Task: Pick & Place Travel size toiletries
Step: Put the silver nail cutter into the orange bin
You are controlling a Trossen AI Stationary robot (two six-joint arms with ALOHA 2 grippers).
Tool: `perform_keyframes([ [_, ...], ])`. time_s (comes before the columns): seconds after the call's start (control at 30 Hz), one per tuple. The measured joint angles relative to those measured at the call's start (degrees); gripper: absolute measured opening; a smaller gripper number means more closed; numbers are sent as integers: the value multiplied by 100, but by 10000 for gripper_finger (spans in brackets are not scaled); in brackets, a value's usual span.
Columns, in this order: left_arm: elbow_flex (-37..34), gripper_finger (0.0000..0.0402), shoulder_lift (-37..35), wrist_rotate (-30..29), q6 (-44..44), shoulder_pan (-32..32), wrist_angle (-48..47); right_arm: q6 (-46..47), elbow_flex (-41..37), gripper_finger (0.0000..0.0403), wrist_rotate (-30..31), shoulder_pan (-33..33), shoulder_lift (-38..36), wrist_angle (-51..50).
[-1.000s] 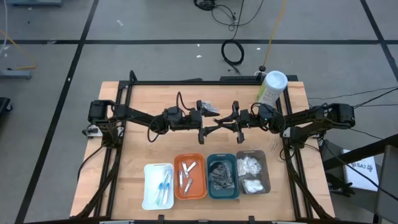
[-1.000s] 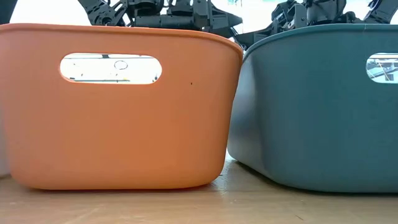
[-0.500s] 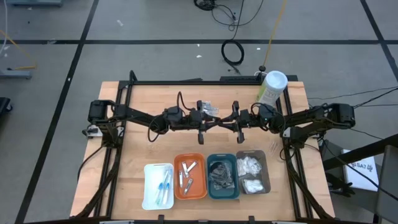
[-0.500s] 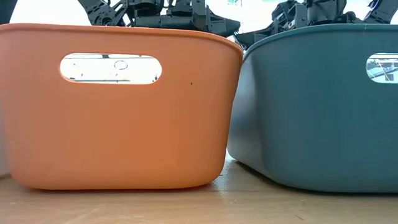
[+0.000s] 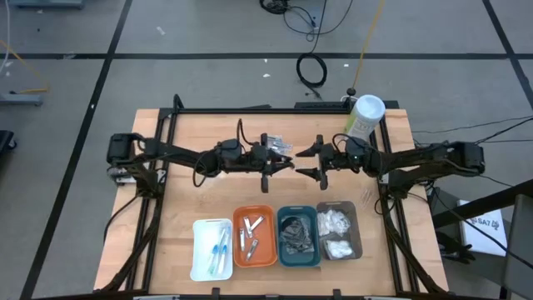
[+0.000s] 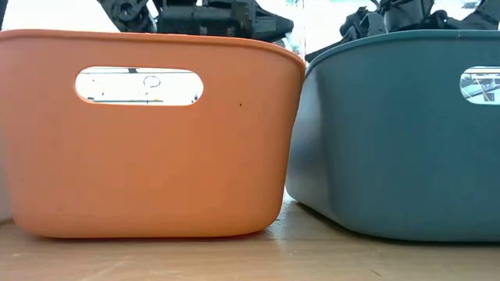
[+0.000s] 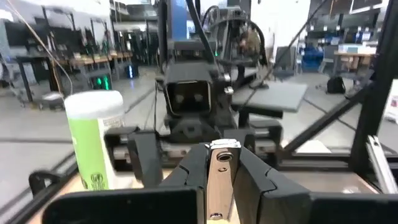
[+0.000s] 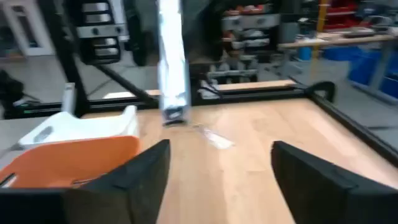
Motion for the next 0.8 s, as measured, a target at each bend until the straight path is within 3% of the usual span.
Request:
perform_keyframes([
  [0.17,-2,30,-652,462,-569,-87,-1364,-5,-2,294,728,1,-864,-1107],
  [0.3,-28,30,-1015,1176,-1248,-301,-2632,-13,-2,294,1013,1,-1468,-1851],
  [0.43,-215,30,-1076,1232,-1669,-782,-3504,-20,-7,281,1027,1,-1795,-2173],
  [0.63,-832,30,-979,1108,-2808,-1543,-3453,-22,-8,268,1027,3,-1832,-2220],
  [0.8,-1277,30,-982,436,-3992,-2009,-3080,-11,-8,265,1029,3,-1823,-2211],
])
